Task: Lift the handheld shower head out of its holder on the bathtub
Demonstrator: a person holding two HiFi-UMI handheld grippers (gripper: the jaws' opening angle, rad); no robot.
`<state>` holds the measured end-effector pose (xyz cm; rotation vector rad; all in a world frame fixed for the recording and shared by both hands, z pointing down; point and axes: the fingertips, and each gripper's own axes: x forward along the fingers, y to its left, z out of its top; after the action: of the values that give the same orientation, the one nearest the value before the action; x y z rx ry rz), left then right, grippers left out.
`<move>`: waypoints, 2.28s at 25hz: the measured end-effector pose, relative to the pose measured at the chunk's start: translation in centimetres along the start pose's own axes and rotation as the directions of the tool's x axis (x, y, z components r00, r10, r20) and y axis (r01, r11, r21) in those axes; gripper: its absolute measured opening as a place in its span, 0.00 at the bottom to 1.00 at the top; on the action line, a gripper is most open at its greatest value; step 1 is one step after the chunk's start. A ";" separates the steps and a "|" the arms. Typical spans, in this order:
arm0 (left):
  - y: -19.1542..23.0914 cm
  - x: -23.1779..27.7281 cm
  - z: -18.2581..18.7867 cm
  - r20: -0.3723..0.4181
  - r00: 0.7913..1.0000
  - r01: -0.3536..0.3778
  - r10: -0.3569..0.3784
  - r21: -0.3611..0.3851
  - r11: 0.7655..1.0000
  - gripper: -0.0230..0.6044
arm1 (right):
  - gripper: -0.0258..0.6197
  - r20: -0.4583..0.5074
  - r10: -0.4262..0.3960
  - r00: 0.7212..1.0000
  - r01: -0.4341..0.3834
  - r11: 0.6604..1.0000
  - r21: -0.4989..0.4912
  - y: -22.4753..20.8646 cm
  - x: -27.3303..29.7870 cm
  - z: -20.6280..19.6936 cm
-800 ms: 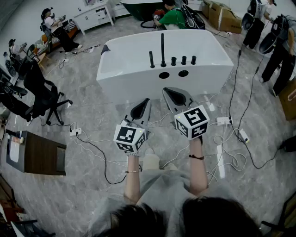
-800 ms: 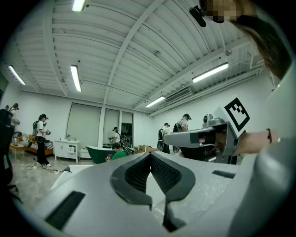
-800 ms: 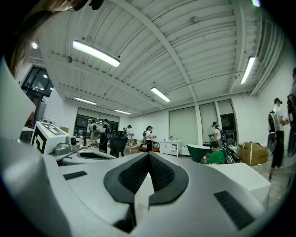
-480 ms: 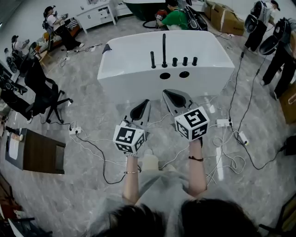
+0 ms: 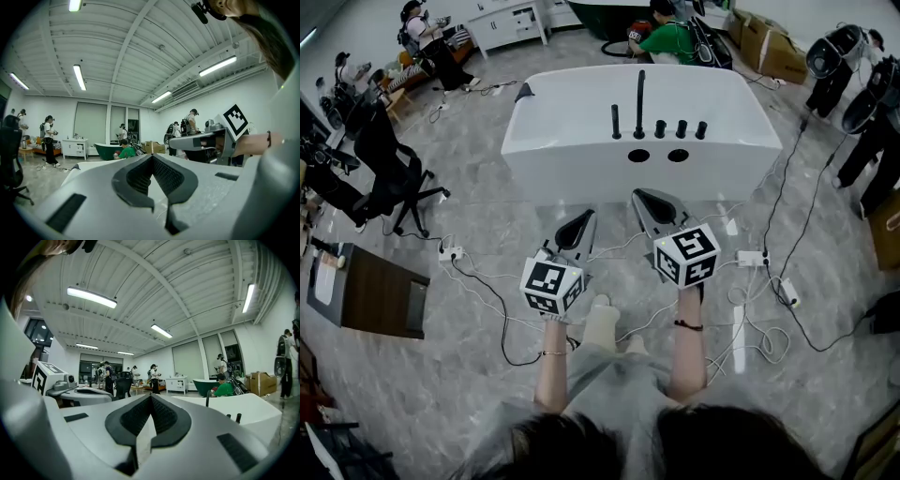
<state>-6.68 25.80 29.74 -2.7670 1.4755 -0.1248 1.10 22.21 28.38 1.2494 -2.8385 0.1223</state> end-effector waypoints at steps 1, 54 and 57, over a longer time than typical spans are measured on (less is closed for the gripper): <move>0.3 -0.1 -0.2 -0.006 1.000 -0.008 0.008 -0.006 1.000 0.05 | 0.04 -0.002 0.000 1.000 0.000 1.000 0.009 -0.1 0.2 -0.2; 20.8 23.9 -2.1 -0.003 0.993 0.118 -0.119 -0.069 0.991 0.05 | 0.04 -0.054 -0.182 0.982 0.182 0.983 -0.004 -18.6 23.2 -0.4; 20.4 25.5 -2.6 -0.016 0.990 0.139 -0.141 -0.073 0.988 0.05 | 0.04 -0.049 -0.198 0.979 0.198 0.980 0.005 -20.0 24.2 -0.6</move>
<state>-9.64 -6.65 33.26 -2.9343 1.3145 -0.1046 -0.47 -8.94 31.68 1.4999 -2.6573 0.1575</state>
